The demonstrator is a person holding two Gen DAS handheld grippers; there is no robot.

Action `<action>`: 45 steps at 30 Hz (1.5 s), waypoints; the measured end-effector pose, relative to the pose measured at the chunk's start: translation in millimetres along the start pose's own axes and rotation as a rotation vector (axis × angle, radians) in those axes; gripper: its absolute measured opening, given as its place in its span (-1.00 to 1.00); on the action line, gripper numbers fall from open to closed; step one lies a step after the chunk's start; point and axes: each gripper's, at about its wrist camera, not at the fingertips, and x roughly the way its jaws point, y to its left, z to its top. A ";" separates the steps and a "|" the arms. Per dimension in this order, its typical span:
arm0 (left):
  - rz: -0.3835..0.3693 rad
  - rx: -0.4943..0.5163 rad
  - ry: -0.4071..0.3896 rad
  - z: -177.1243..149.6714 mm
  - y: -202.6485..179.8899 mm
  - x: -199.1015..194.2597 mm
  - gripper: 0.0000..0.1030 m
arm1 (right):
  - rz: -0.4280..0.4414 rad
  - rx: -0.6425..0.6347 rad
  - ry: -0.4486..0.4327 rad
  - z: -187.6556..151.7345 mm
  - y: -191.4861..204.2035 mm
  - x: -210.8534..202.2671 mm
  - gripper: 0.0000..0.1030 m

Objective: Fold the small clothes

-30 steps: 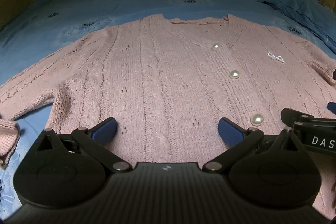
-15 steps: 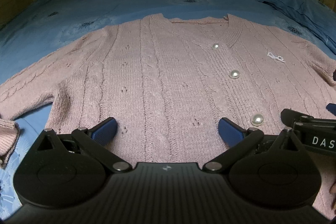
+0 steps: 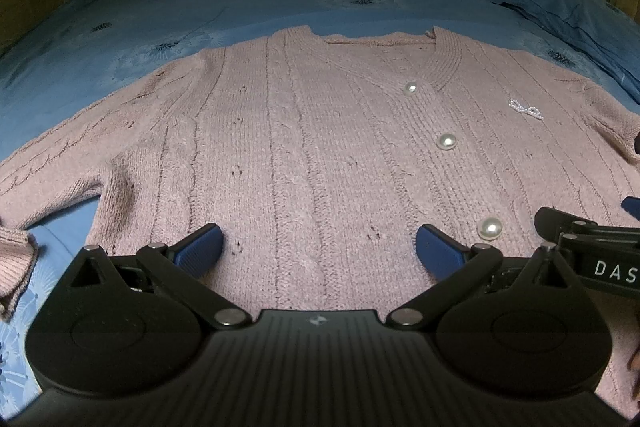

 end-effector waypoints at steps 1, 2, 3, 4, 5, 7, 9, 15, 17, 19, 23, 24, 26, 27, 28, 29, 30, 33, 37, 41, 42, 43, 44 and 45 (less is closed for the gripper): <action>0.000 0.000 0.000 0.0 0.0 0.0 1.00 | 0.000 0.000 0.000 0.1 -0.2 0.0 1.00; 0.000 -0.002 0.001 0.4 0.8 1.1 1.00 | 0.000 0.000 0.000 0.0 0.0 0.0 1.00; 0.000 -0.003 0.001 0.6 1.1 1.7 1.00 | 0.000 0.000 0.000 0.2 -0.8 0.0 1.00; 0.000 -0.005 0.002 0.6 1.2 1.8 1.00 | 0.000 0.000 0.000 0.1 -0.3 0.0 1.00; -0.001 -0.007 0.003 0.3 1.3 1.9 1.00 | 0.000 0.000 0.000 0.1 -0.1 0.1 1.00; -0.002 -0.011 0.004 0.8 1.9 0.6 1.00 | -0.001 0.000 0.000 0.2 -0.4 0.1 1.00; -0.003 -0.012 0.005 1.1 2.4 0.9 1.00 | -0.001 -0.001 0.001 0.2 -0.2 0.2 1.00; -0.002 -0.007 0.006 1.4 2.5 0.8 1.00 | -0.001 -0.001 0.001 0.4 -0.5 0.3 1.00; -0.001 -0.007 0.006 1.1 2.2 0.6 1.00 | -0.001 -0.001 0.001 0.5 -0.5 0.4 1.00; -0.001 -0.007 0.006 1.2 2.0 0.9 1.00 | -0.001 0.000 0.001 0.6 -0.7 0.4 1.00; -0.001 -0.007 0.007 1.3 2.0 0.9 1.00 | -0.001 0.000 0.001 0.6 -0.9 0.5 1.00; -0.001 -0.006 0.007 1.2 1.8 0.8 1.00 | -0.001 0.000 0.001 0.7 -0.7 0.5 1.00; 0.003 -0.002 0.009 1.4 0.9 1.3 1.00 | 0.000 0.001 0.000 0.8 -1.3 0.6 1.00; 0.004 -0.002 0.011 1.6 0.7 1.7 1.00 | 0.000 0.001 0.000 0.7 -0.9 0.9 1.00; 0.004 -0.002 0.012 1.9 0.5 1.9 1.00 | 0.000 0.001 -0.001 0.6 -0.9 0.8 1.00; 0.004 -0.003 0.014 2.3 0.4 1.9 1.00 | 0.000 0.001 -0.001 0.5 -0.6 0.7 1.00; 0.005 -0.004 0.017 2.9 0.3 2.0 1.00 | 0.000 0.001 -0.001 0.4 -0.5 0.4 1.00; 0.008 -0.006 0.024 5.0 -0.7 1.7 1.00 | 0.001 0.007 -0.004 -0.2 -0.7 -2.1 1.00; -0.004 -0.014 0.030 6.6 -1.0 -1.7 1.00 | 0.018 -0.001 -0.010 -1.8 0.2 -8.8 1.00; -0.049 -0.012 0.030 8.5 -2.2 -7.7 1.00 | 0.044 -0.008 -0.003 -1.4 -1.9 -18.5 1.00; -0.068 -0.013 0.031 9.0 -2.5 -8.9 1.00 | 0.047 -0.005 0.000 -0.8 -3.8 -21.2 1.00; -0.081 -0.016 0.035 9.3 -2.5 -9.7 1.00 | 0.055 -0.003 0.001 1.2 -6.6 -25.6 1.00; -0.091 -0.019 0.037 9.3 -2.5 -10.4 1.00 | 0.057 -0.002 -0.002 2.8 -8.6 -28.8 1.00; -0.098 -0.018 0.037 9.4 -2.6 -11.5 1.00 | 0.056 -0.003 -0.006 5.2 -10.8 -32.0 1.00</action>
